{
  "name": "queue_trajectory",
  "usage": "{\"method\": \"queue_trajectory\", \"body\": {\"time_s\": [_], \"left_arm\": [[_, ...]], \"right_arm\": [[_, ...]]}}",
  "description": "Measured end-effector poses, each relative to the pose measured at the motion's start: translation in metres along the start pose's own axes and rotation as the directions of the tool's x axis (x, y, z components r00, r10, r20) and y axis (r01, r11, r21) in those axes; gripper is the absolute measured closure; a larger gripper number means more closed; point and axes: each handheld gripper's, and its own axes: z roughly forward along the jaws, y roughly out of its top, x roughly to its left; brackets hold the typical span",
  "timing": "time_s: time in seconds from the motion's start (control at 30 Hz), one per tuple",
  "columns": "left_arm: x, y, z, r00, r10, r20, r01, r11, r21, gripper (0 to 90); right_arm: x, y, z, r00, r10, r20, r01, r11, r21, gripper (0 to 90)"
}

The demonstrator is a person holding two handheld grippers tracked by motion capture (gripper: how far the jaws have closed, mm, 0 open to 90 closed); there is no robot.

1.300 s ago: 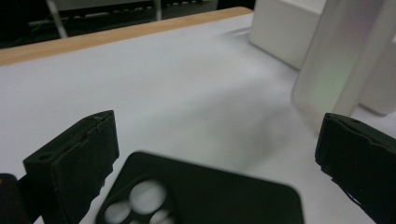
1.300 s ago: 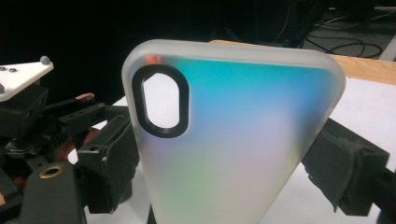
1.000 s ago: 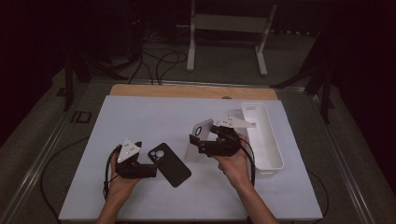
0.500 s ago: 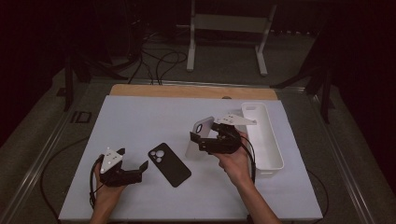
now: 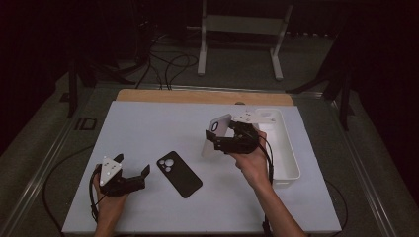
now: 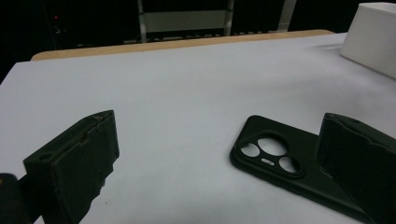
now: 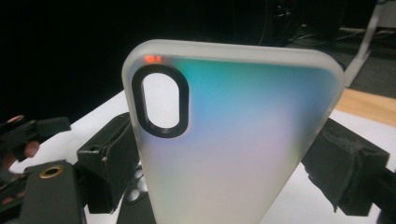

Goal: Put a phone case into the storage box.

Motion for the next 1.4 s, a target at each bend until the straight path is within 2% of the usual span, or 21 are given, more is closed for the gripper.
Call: {"method": "queue_trajectory", "body": {"time_s": [0.5, 1.0, 1.2, 1.4], "left_arm": [[-0.004, -0.001, 0.002, 0.9997, 0.025, -0.007, -0.025, 0.9996, 0.011, 0.2], [-0.005, -0.001, 0.002, 0.9997, 0.022, -0.013, -0.022, 0.9995, 0.021, 0.6], [-0.006, -0.001, 0.003, 0.9997, 0.021, -0.016, -0.021, 0.9996, 0.021, 0.7], [-0.006, -0.002, 0.003, 0.9996, 0.023, -0.015, -0.022, 0.9995, 0.022, 0.7]], "right_arm": [[-0.024, 0.027, -0.007, 0.9945, -0.035, 0.098, 0.038, 0.999, -0.029, 16.3], [-0.057, 0.040, -0.005, 0.9839, -0.015, 0.178, 0.021, 0.999, -0.027, 16.3], [-0.071, 0.048, -0.007, 0.9760, -0.013, 0.217, 0.020, 0.999, -0.032, 16.3], [-0.085, 0.051, -0.007, 0.9672, 0.006, 0.254, 0.000, 1.000, -0.025, 16.3]]}}
